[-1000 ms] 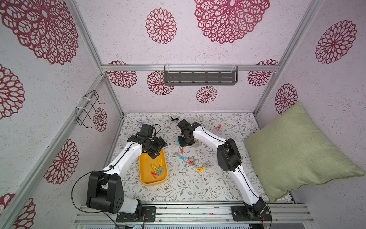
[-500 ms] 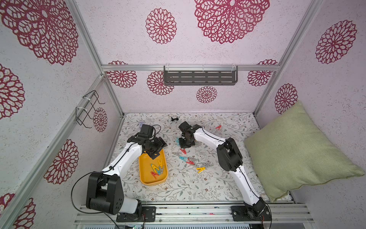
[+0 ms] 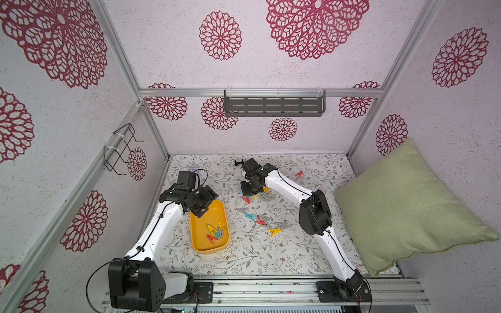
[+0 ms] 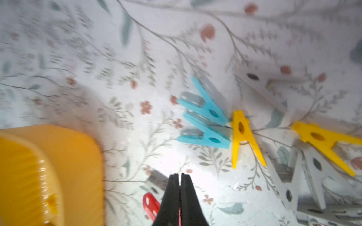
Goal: Put the clothespins into the storage box
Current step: Pick up the clothespin from the center of the board, then place the clothespin in the storage box.
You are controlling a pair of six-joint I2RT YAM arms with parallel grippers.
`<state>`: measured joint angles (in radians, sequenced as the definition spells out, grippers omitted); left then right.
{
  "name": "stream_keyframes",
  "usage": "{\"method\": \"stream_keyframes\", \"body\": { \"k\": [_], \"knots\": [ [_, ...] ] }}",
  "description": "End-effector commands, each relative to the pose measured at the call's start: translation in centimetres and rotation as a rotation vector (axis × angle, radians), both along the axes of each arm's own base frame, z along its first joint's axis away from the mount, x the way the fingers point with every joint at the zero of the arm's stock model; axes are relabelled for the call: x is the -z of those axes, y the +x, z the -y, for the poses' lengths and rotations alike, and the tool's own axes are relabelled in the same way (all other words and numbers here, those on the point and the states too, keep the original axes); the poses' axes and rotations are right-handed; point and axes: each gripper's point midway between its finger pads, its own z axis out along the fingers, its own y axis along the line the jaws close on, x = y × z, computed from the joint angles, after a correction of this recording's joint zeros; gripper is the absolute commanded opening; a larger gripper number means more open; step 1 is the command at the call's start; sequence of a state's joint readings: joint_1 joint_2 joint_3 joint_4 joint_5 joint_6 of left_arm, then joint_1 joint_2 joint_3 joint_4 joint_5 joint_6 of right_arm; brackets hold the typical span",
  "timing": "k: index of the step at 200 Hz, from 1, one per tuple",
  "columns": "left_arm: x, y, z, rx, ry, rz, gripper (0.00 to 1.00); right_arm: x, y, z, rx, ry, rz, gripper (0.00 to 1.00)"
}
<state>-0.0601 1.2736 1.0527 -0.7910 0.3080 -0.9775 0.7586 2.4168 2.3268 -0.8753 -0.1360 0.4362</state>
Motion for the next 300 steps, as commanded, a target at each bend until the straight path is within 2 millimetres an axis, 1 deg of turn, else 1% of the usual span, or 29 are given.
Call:
{"method": "stream_keyframes", "body": {
  "k": [1, 10, 24, 42, 55, 78, 93, 111, 122, 134, 147, 158, 183, 195, 208, 234, 257, 277, 300],
  "knots": [
    [0.1, -2.1, -2.2, -0.028, 0.024, -0.02, 0.8, -5.0, -2.9, -3.5, -0.114, 0.069, 0.047, 0.0],
    [0.1, -2.8, -3.1, -0.047, 0.024, -0.022, 0.8, -5.7, -3.9, -4.8, -0.15, 0.093, 0.048, 0.0],
    [0.1, -3.8, -4.2, -0.07, 0.027, -0.029, 0.8, -6.1, -5.7, -6.5, -0.199, 0.122, 0.04, 0.01],
    [0.4, -5.3, -5.3, -0.096, 0.03, -0.041, 0.8, -6.3, -8.6, -8.9, -0.285, 0.155, 0.028, 0.01],
    [0.6, -6.2, -6.0, -0.116, 0.027, -0.048, 0.8, -6.0, -10.6, -10.2, -0.343, 0.162, 0.021, 0.01],
    [1.1, -7.7, -6.5, -0.137, 0.021, -0.058, 0.8, -4.3, -13.9, -12.0, -0.429, 0.15, -0.014, 0.01],
    [1.4, -8.4, -6.5, -0.147, 0.014, -0.065, 0.8, -2.8, -15.4, -12.6, -0.464, 0.128, -0.037, 0.01],
    [1.8, -9.1, -6.1, -0.156, -0.003, -0.067, 0.8, -1.1, -16.5, -12.9, -0.488, 0.095, -0.054, 0.02],
    [1.9, -9.5, -5.9, -0.162, -0.015, -0.067, 0.8, -0.1, -17.0, -13.0, -0.497, 0.078, -0.066, 0.05],
    [2.0, -9.9, -5.8, -0.167, -0.024, -0.068, 0.8, 0.4, -17.3, -13.0, -0.504, 0.068, -0.072, 0.09],
    [2.1, -10.3, -5.6, -0.172, -0.034, -0.07, 0.8, 0.5, -17.2, -13.0, -0.503, 0.064, -0.07, 0.15],
    [2.1, -10.6, -5.4, -0.174, -0.037, -0.067, 0.8, 0.0, -17.1, -13.0, -0.504, 0.069, -0.056, 0.22],
    [1.8, -10.8, -5.4, -0.178, -0.034, -0.056, 0.8, -2.2, -16.4, -13.0, -0.498, 0.092, -0.006, 0.35],
    [1.5, -10.7, -5.3, -0.175, -0.038, -0.048, 0.8, -3.4, -16.0, -12.8, -0.487, 0.105, 0.017, 0.38],
    [1.1, -10.4, -5.3, -0.176, -0.046, -0.043, 0.8, -4.8, -15.1, -12.3, -0.463, 0.115, 0.042, 0.38],
    [0.2, -9.2, -5.0, -0.171, -0.062, -0.015, 0.8, -7.6, -12.6, -10.4, -0.402, 0.123, 0.096, 0.38],
    [-0.3, -7.9, -3.8, -0.131, -0.062, -0.004, 0.81, -9.6, -10.4, -8.2, -0.358, 0.11, 0.141, 0.38],
    [-0.5, -6.8, -2.5, -0.101, -0.048, -0.003, 0.81, -9.8, -8.7, -5.8, -0.32, 0.074, 0.157, 0.38],
    [-0.6, -5.4, -1.0, -0.079, -0.06, 0.015, 0.8, -8.5, -7.2, -3.1, -0.288, 0.007, 0.166, 0.39]
  ]
}}
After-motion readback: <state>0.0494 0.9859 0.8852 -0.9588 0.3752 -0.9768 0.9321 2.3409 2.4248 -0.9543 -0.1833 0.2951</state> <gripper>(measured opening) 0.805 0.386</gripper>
